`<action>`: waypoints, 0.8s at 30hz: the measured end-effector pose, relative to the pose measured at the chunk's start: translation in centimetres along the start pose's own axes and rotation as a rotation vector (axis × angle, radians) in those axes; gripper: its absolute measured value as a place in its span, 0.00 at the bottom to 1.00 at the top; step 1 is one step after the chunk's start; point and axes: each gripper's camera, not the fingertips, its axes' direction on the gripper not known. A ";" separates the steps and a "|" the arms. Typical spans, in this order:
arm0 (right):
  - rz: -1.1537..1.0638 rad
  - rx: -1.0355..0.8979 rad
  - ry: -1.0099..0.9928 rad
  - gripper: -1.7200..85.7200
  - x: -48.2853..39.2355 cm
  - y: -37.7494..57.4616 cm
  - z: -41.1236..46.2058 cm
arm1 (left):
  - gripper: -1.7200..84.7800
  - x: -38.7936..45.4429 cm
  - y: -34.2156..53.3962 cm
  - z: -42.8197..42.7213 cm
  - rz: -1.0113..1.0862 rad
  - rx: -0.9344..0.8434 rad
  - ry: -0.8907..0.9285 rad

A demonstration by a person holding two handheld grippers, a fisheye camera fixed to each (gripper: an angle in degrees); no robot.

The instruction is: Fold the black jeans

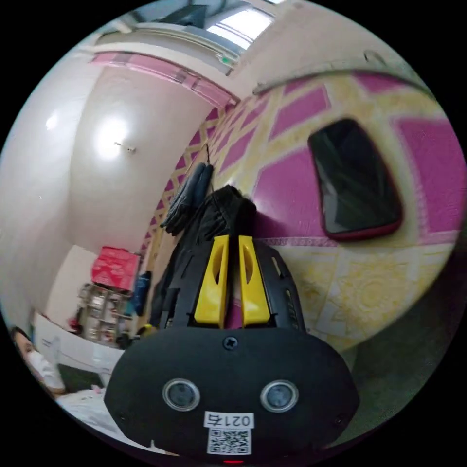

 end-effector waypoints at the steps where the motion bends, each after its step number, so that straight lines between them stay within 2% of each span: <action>1: -0.131 0.071 0.069 0.06 -3.3 0.3 -1.1 | 0.01 1.1 0.3 -0.4 0.051 0.025 -0.019; 3: -0.332 0.078 0.094 0.05 -8.1 0.6 -0.5 | 0.02 6.0 1.1 -0.9 0.216 0.057 -0.004; 4: -0.427 0.006 0.089 0.05 -10.8 0.4 1.4 | 0.02 7.3 1.2 -0.7 0.252 0.050 0.014; 8: -0.586 -0.190 0.078 0.02 -15.2 0.6 9.3 | 0.07 16.4 2.4 2.8 0.483 -0.039 0.094; 12: -0.693 -0.408 0.299 0.01 -15.9 2.2 17.7 | 0.09 23.4 3.9 7.9 0.620 -0.120 0.155; 17: -0.732 -0.359 0.301 0.01 -16.9 3.6 17.9 | 0.12 29.7 4.8 14.2 0.766 -0.201 0.096; 24: -0.711 -0.369 0.276 0.01 -17.7 4.1 18.1 | 0.14 33.2 4.0 20.1 0.782 -0.331 -0.008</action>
